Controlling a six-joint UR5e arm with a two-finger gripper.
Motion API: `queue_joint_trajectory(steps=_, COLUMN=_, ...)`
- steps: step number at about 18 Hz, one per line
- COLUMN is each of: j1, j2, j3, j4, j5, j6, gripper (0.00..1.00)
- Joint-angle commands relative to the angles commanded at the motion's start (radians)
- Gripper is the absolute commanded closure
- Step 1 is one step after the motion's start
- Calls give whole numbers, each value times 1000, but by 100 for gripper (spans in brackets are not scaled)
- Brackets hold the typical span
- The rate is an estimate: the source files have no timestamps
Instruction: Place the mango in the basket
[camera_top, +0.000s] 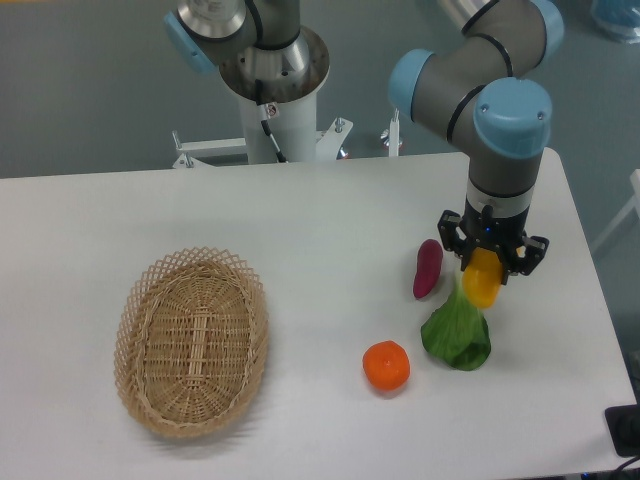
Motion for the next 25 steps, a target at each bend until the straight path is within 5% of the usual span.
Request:
queue_joint_trajectory(steps=6, j1=-26, j2=9, j3=-9, j4=0, j5=-70, j6=-66, gripper=81)
queue_joint_trajectory(steps=25, j1=-431, j2=-17, j3=5, j4=11, j5=-81, j6=-399, gripper=80)
